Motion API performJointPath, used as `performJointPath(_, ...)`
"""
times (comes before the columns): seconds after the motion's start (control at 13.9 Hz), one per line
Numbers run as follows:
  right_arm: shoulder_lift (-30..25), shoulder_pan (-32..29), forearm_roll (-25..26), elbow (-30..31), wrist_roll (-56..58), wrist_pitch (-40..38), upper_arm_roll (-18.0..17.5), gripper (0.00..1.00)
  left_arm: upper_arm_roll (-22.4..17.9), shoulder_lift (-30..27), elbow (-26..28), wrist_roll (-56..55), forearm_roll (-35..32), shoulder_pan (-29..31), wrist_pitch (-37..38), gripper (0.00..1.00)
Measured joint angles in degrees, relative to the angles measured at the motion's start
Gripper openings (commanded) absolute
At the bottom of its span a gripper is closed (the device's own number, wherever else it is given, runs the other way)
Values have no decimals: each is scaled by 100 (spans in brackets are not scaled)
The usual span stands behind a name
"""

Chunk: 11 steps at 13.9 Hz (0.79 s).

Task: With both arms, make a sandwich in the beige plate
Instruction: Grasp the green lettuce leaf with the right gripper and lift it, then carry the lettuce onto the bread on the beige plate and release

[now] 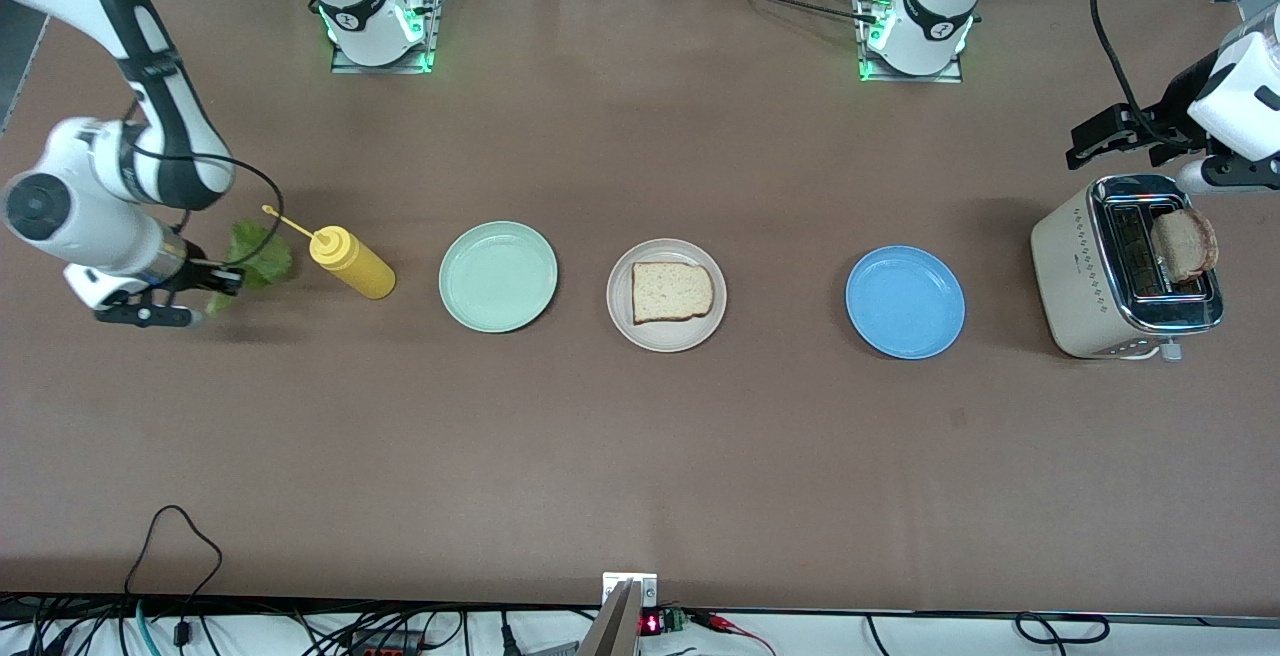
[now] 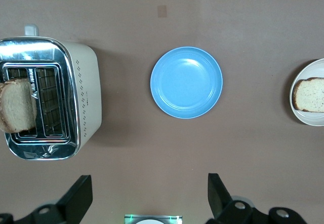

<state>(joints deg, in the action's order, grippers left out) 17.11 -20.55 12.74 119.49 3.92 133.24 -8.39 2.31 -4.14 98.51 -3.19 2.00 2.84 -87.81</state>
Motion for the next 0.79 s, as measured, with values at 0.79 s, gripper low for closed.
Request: performJointPath(0.79, -1080, 488, -1461, -1936, -302, -3535, -253, 0, 2, -9, -2, -17, 0, 0, 50, 100)
